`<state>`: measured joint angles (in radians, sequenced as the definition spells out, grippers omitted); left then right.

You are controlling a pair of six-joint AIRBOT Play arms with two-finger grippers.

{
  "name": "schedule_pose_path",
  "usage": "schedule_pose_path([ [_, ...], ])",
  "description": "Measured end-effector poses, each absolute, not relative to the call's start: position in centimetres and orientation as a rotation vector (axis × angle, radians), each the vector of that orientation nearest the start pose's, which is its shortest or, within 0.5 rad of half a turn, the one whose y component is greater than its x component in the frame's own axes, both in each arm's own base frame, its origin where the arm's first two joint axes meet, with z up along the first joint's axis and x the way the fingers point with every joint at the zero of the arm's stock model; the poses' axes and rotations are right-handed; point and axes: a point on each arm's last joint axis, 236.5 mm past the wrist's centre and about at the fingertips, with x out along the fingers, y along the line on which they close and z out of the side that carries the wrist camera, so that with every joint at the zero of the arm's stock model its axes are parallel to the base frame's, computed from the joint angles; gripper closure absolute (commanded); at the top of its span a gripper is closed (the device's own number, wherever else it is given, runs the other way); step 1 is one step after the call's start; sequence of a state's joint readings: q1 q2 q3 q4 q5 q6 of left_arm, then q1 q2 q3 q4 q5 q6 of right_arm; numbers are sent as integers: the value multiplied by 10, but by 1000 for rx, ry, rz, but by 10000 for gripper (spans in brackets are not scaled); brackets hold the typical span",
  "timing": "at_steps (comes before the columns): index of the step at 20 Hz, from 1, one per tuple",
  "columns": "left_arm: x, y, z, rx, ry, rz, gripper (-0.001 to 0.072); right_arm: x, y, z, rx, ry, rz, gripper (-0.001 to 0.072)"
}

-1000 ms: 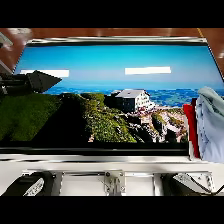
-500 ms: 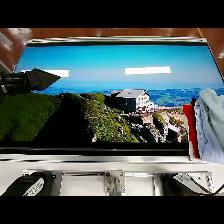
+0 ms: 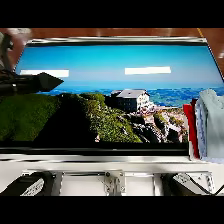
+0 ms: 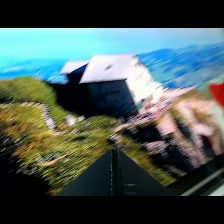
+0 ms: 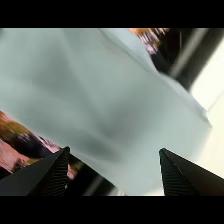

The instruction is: Fold the shirts.

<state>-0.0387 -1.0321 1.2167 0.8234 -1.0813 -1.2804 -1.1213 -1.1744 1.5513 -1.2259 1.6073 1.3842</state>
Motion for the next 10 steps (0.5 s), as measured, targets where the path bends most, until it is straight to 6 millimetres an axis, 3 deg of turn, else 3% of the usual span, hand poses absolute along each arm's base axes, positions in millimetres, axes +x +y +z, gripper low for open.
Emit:
schedule_pose_path([
  [2, 387, -147, 150, -234, 899, -515, 670, 276, -246, 197, 550, 896, -426, 39],
  [4, 396, -138, 115, -89, 1029, -419, 651, 326, -196, 205, 437, 897, -265, 39],
  [5, 399, -134, 101, -11, 1092, -375, 460, 347, -166, 201, 386, 920, -188, 38],
  [6, 404, -132, 91, 47, 1136, -341, 128, 365, -136, 193, 356, 949, -117, 38],
  [7, 408, -134, 84, 86, 1166, -319, -3, 381, -102, 180, 333, 991, -44, 38],
  [10, 420, -146, 73, 129, 1196, -300, -2, 402, -23, 125, 270, 1166, 98, 38],
])
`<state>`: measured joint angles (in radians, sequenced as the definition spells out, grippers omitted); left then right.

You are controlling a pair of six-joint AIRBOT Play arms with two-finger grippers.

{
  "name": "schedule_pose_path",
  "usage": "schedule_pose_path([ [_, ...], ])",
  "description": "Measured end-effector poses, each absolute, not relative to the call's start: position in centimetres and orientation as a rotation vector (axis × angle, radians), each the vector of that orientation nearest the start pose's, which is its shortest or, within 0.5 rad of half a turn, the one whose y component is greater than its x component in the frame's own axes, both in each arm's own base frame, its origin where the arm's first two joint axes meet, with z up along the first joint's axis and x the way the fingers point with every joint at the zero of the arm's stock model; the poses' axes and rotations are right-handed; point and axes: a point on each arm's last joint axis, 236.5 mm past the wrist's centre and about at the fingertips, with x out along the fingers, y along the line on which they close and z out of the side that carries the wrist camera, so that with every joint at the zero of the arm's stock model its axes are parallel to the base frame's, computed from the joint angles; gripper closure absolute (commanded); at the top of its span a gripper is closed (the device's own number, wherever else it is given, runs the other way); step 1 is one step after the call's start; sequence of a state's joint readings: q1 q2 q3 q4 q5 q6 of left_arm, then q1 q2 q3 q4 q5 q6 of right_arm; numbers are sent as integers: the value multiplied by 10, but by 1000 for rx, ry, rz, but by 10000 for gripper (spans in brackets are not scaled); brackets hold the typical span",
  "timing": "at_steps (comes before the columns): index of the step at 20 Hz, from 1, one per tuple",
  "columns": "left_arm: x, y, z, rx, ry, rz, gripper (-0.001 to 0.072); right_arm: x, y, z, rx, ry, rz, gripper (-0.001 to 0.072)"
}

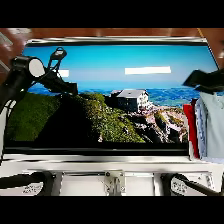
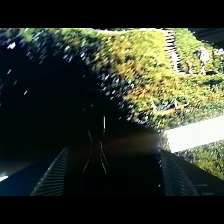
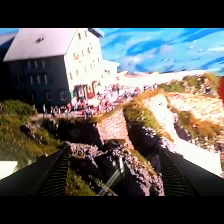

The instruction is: Fold the shirts.

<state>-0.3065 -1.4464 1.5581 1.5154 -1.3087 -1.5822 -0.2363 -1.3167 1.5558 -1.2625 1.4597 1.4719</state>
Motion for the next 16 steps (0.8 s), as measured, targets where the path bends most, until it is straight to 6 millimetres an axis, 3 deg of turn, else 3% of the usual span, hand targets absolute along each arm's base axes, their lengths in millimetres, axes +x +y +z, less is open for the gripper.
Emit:
schedule_pose_path([
  [2, 427, -147, 68, 133, 1198, -286, -2, 401, 8, 92, 219, 1278, 134, 38],
  [5, 429, -145, 59, 132, 1215, -264, -1, 400, 33, 65, 138, 1357, 152, 38],
  [10, 427, -140, 46, 128, 1244, -248, -1, 403, 55, 54, 108, 1372, 181, 38],
  [16, 426, -139, 43, 130, 1249, -244, -1, 404, 62, 52, 110, 1372, 194, 38],
])
